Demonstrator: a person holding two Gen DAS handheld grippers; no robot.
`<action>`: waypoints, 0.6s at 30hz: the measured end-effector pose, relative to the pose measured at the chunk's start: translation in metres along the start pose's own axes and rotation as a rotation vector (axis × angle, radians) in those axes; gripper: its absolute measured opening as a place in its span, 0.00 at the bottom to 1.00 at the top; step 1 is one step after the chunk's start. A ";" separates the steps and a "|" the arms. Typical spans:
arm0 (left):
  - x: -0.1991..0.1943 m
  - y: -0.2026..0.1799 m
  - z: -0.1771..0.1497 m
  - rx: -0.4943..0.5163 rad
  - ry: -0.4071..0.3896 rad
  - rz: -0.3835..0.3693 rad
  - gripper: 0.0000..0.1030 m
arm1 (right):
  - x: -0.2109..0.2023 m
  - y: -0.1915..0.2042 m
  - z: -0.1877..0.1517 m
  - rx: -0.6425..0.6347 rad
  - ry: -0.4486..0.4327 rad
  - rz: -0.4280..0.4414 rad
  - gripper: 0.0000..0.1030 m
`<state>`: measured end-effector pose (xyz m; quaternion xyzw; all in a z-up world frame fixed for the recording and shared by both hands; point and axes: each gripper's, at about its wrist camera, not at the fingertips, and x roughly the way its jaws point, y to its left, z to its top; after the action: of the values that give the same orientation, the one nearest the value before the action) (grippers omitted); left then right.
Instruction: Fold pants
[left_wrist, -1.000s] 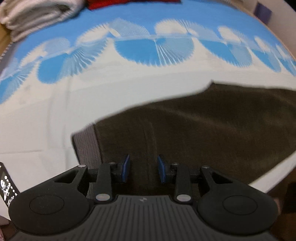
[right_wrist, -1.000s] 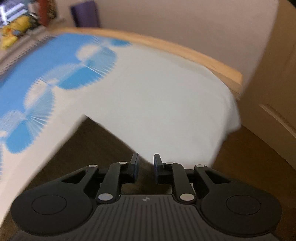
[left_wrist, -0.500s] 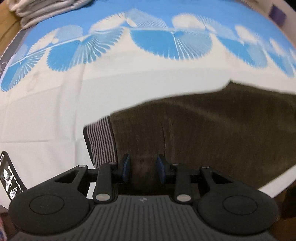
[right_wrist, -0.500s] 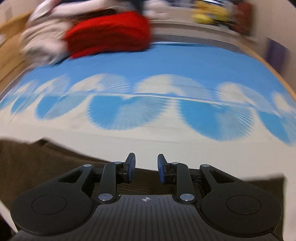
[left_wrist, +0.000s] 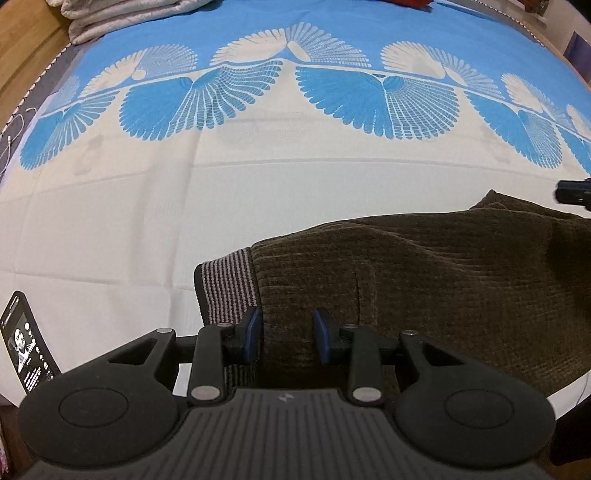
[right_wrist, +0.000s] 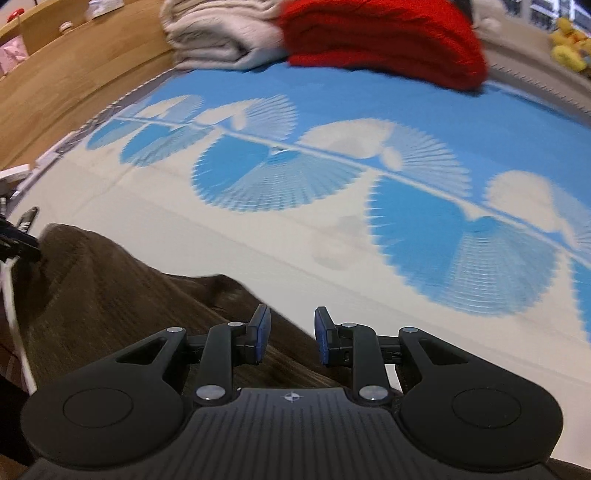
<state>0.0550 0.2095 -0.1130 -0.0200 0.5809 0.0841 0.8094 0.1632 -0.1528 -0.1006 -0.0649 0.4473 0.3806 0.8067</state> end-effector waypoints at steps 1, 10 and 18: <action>0.000 0.001 0.001 -0.002 0.001 0.002 0.34 | 0.008 0.002 0.004 0.030 0.008 0.035 0.27; 0.002 0.001 -0.003 0.017 0.008 0.010 0.34 | 0.074 -0.006 0.013 0.391 0.131 0.242 0.27; 0.004 -0.002 -0.001 0.031 0.009 0.014 0.35 | 0.089 -0.004 0.005 0.433 0.202 0.295 0.37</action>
<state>0.0558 0.2082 -0.1170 -0.0037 0.5859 0.0807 0.8063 0.1965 -0.1037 -0.1672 0.1373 0.6010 0.3812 0.6890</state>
